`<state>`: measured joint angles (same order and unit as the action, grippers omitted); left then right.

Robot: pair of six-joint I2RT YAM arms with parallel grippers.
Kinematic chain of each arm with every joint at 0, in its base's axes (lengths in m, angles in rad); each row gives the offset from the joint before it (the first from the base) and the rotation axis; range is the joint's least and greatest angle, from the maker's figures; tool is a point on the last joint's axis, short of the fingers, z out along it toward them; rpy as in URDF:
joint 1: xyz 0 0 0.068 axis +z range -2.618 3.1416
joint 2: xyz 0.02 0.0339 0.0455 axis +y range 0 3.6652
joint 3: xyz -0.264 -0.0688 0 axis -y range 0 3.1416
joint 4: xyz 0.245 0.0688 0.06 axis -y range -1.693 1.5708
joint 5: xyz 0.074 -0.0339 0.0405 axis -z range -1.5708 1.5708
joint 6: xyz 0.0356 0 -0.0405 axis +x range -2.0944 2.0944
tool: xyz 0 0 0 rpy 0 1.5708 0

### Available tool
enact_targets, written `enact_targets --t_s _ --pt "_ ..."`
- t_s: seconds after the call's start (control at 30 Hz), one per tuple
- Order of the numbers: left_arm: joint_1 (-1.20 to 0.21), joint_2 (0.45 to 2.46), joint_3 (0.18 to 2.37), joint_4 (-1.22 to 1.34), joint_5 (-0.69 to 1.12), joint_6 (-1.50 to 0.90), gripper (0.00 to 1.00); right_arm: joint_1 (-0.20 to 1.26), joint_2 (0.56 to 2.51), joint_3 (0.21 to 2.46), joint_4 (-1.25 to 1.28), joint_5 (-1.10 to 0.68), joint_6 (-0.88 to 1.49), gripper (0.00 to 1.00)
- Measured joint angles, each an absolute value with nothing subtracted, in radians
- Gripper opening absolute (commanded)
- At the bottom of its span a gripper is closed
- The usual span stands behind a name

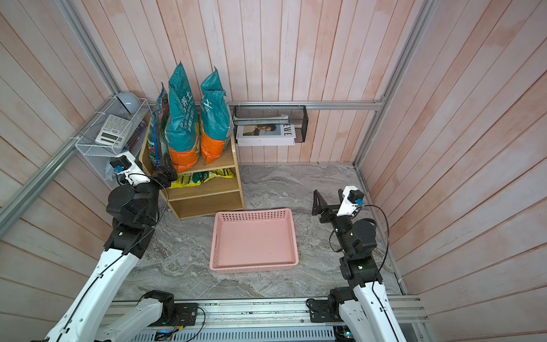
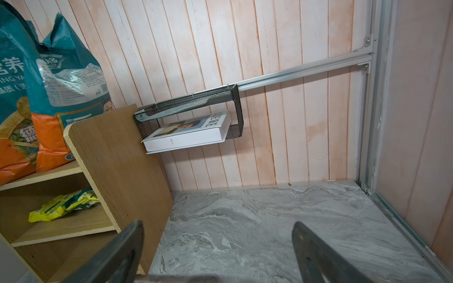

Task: Take down the fertilizer bag from the shelf
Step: Pick up the fertilizer bag from the shelf.

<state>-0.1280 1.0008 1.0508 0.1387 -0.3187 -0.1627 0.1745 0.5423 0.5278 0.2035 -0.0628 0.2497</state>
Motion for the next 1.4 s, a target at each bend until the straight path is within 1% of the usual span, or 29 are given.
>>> enact_targets --t_s 0.13,0.3,0.6,0.83,1.03,1.3,1.33,1.4 --pt "-0.071 1.011 1.121 0.147 -0.318 -0.169 1.0 0.175 0.505 0.496 0.193 -0.061 0.233 0.98" --pt "-0.064 1.025 1.229 0.142 -0.277 -0.158 1.0 0.175 0.474 0.493 0.193 -0.061 0.226 0.98" --pt "-0.059 1.107 1.48 -0.064 -0.171 -0.038 1.0 0.175 0.459 0.493 0.166 -0.077 0.223 0.98" --pt "-0.057 1.227 1.674 -0.24 -0.056 0.009 1.0 0.175 0.415 0.491 0.163 -0.081 0.224 0.98" --pt "-0.057 1.327 1.757 -0.329 -0.049 0.038 1.0 0.175 0.418 0.49 0.163 -0.086 0.224 0.98" --pt "-0.053 1.441 1.865 -0.359 -0.069 0.077 1.0 0.175 0.417 0.487 0.163 -0.097 0.228 0.98" --pt "-0.053 1.446 1.869 -0.358 -0.08 0.083 0.95 0.175 0.416 0.486 0.163 -0.099 0.228 0.98" --pt "-0.053 1.452 1.869 -0.347 -0.09 0.094 0.82 0.175 0.416 0.486 0.163 -0.101 0.229 0.98"
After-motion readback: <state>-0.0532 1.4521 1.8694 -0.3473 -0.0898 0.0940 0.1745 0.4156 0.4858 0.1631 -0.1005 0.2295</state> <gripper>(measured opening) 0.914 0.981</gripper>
